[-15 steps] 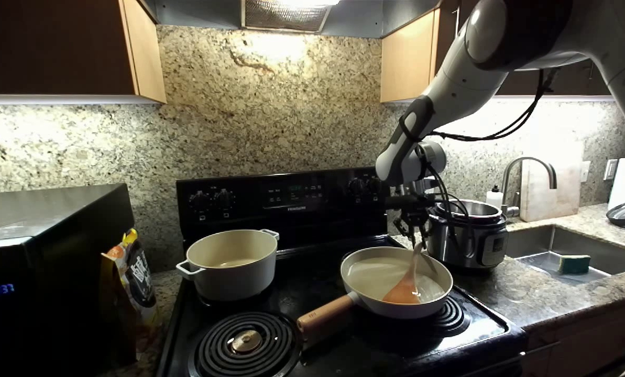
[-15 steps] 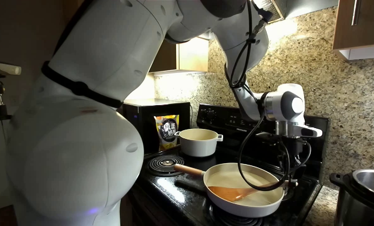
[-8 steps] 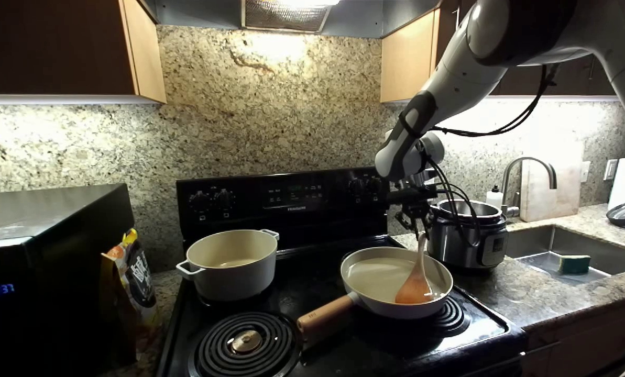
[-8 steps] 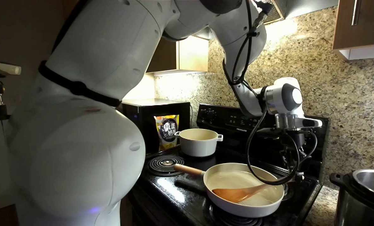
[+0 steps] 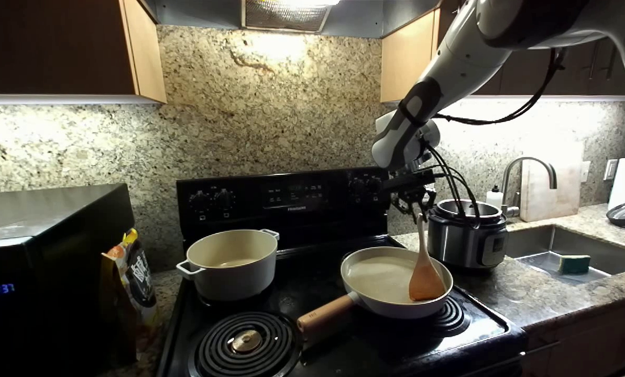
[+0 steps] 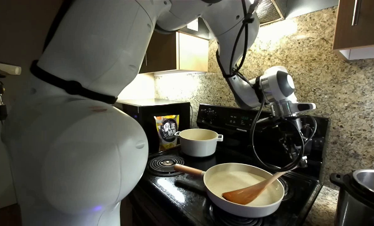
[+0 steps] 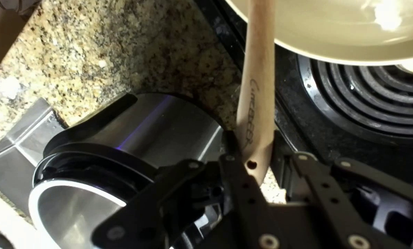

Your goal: Use the spatula to stir the water

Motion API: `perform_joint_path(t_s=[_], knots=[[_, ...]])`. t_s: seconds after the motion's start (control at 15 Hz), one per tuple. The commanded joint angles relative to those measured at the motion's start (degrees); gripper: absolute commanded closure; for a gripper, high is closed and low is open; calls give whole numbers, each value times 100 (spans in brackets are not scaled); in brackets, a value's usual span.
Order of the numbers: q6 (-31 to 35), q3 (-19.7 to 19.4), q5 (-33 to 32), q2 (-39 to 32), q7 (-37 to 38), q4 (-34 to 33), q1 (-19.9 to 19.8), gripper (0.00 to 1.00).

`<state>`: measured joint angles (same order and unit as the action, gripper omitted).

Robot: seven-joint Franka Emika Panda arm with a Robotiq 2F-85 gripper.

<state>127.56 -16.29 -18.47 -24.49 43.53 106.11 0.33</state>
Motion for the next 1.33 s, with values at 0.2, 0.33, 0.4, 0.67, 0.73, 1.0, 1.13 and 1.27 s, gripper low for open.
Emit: perform_joint_path(t_s=[0.2, 0.33, 0.4, 0.67, 0.73, 1.0, 1.13, 1.27], knots=[[447, -66, -377, 467, 554, 251, 12, 88], [745, -85, -474, 438, 813, 214, 72, 89], [860, -112, -584, 384, 997, 170, 128, 89], [1224, -266, -1347, 224, 2038, 35, 410, 89], [1268, -281, -1523, 212, 2283, 8, 466, 89], [1220, -227, -2171, 188, 3101, -85, 562, 89], [1152, -133, -2388, 155, 3277, -71, 569, 89], [1091, -21, -2558, 108, 3273, 5, 575, 89]])
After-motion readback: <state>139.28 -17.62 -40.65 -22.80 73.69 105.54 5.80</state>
